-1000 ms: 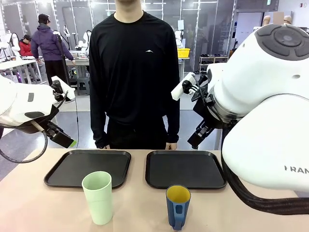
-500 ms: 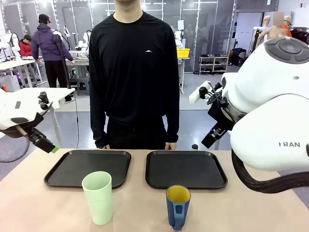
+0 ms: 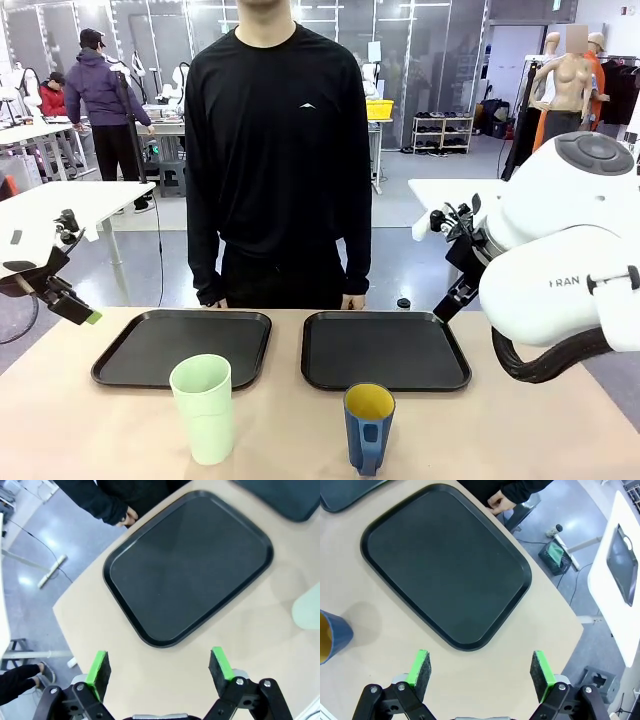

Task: Sort and store the cups by type.
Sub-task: Pick up the Reusable plastic cup.

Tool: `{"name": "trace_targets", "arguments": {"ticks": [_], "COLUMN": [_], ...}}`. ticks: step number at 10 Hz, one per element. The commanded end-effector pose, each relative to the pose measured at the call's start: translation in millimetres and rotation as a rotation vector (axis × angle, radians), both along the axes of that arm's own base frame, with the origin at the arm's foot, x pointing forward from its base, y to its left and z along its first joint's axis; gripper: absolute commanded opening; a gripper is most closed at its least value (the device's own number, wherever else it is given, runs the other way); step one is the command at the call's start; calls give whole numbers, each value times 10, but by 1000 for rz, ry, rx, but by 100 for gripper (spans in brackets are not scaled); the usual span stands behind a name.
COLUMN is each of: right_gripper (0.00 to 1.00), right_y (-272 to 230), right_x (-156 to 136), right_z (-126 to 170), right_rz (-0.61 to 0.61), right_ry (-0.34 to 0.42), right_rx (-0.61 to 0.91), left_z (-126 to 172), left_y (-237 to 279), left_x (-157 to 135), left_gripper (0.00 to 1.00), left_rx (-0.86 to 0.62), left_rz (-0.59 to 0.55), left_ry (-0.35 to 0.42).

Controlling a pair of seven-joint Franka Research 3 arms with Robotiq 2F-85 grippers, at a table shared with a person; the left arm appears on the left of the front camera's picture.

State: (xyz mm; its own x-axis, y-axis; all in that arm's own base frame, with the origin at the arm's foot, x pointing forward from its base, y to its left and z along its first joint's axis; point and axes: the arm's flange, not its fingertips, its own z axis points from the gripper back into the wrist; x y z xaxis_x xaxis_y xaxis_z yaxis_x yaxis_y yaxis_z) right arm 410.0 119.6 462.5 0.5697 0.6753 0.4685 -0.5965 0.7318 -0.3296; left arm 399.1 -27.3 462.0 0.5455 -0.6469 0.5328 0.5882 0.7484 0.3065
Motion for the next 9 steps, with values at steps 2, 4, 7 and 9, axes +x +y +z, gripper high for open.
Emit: {"name": "trace_targets", "arguments": {"ticks": [2, 4, 7, 9], "right_gripper": [100, 100, 100, 100], "right_y": [-166, -231, -279, -249], "right_x": [-142, -138, -123, -91], "right_z": [-222, -269, -297, -297], "right_rz": [11, 1, -10, -29], "right_ry": [1, 11, 14, -1], "right_rx": [42, 47, 42, 26], "left_z": [-289, -306, -316, -305], "left_y": [43, 49, 79, 102], "left_x": [-194, -164, -156, -193], "left_gripper": [100, 100, 100, 100], "left_rx": [-33, -35, -10, -7], "left_rz": [4, 12, 31, 48], "left_ry": [-18, -11, -8, -16]}}
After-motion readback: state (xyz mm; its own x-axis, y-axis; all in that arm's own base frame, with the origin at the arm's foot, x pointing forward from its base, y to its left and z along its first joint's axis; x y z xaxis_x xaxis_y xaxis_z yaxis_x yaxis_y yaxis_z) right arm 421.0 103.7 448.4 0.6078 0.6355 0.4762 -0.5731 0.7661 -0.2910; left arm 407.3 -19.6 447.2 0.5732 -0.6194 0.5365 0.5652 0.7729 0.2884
